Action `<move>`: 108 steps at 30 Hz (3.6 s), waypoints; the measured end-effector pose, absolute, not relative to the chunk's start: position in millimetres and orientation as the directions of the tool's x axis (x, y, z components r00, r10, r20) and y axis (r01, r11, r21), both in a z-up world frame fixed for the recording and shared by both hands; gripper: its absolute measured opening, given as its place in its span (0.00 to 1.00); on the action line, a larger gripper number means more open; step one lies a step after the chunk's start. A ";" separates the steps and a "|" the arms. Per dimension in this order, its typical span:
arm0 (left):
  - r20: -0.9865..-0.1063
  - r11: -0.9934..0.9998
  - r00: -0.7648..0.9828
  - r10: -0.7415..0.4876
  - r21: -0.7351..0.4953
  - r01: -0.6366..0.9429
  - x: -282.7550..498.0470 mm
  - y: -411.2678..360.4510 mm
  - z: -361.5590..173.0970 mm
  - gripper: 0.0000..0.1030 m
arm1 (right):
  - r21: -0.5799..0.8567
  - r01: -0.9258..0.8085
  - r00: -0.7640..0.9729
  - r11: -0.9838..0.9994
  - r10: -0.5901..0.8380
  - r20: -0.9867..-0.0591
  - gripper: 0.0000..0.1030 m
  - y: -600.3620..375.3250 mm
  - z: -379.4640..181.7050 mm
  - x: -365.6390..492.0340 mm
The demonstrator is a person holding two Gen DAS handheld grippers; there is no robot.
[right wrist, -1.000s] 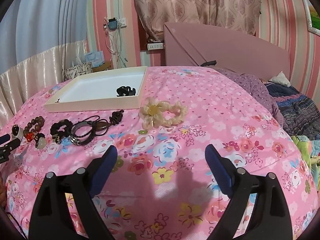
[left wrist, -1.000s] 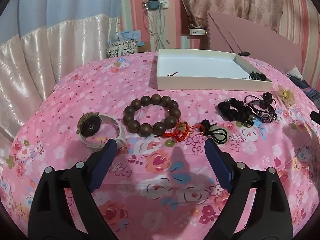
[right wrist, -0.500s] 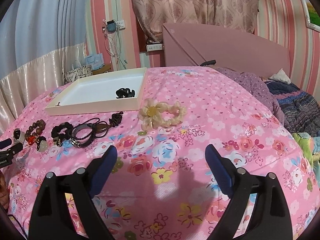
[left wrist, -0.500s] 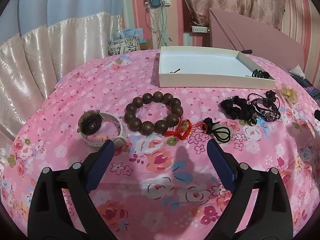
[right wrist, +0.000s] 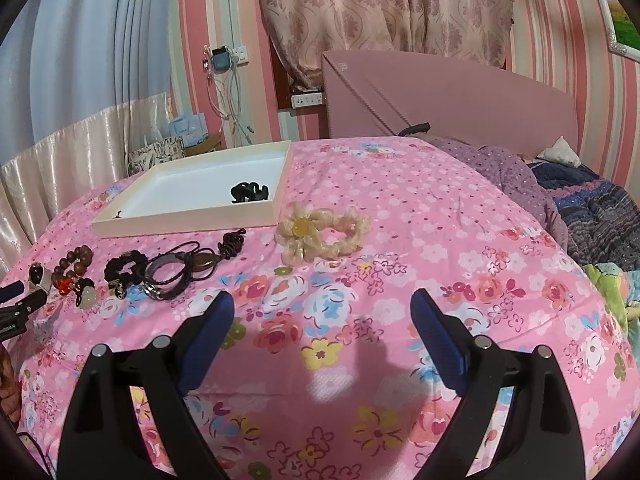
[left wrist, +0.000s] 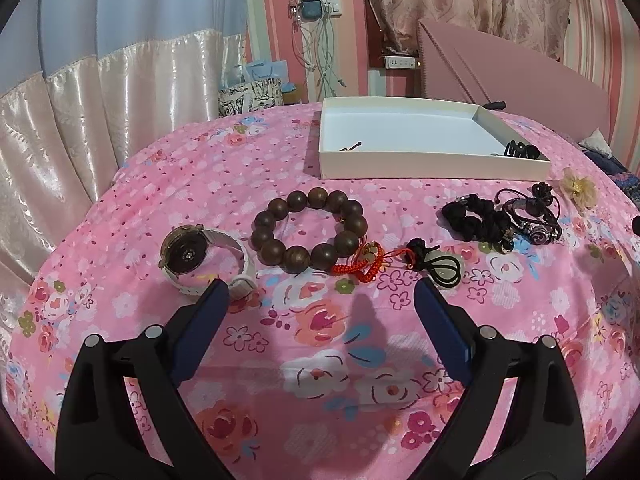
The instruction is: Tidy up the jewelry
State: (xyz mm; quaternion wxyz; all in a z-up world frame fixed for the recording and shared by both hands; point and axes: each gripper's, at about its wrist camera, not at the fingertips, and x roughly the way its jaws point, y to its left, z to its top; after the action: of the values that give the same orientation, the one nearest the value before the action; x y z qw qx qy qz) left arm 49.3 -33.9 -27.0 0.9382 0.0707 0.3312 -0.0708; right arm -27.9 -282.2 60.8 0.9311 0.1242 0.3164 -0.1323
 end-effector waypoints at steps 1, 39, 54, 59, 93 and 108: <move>-0.631 0.980 0.771 -0.085 0.087 0.179 49.0 -33.8 -26.9 0.90 | 0.151 0.325 0.766 0.934 -0.166 -0.621 0.87 -282.3 61.0 -28.3; -0.698 0.952 0.665 -0.265 -0.079 0.297 77.9 -35.9 -35.9 0.05 | 0.196 0.290 0.736 0.937 -0.088 -0.671 0.87 -275.4 52.1 -2.0; -0.618 0.962 0.737 -0.272 -0.169 0.214 65.8 -4.9 -26.2 0.05 | 0.256 0.258 0.708 0.932 -0.003 -0.706 0.86 -250.7 45.2 42.9; -0.613 0.962 0.741 -0.273 -0.163 0.220 63.3 -4.2 -25.6 0.05 | 0.298 0.201 0.705 0.933 0.074 -0.706 0.72 -235.5 43.1 56.6; -0.532 0.923 0.758 -0.377 -0.150 0.353 43.6 -17.8 -9.0 0.05 | 0.200 0.197 0.758 0.960 -0.019 -0.652 0.05 -253.0 71.4 11.7; -0.391 0.914 0.827 -0.405 -0.167 0.369 19.3 -1.7 30.5 0.05 | 0.219 0.226 0.811 0.949 -0.059 -0.583 0.05 -271.2 62.0 -11.5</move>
State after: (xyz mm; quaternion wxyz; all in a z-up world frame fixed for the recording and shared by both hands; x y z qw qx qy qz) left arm 19.3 -1.7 30.5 0.9548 -0.0419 0.2135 -0.2025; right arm -11.5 -271.2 62.0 0.9411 0.1402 0.2983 -0.0756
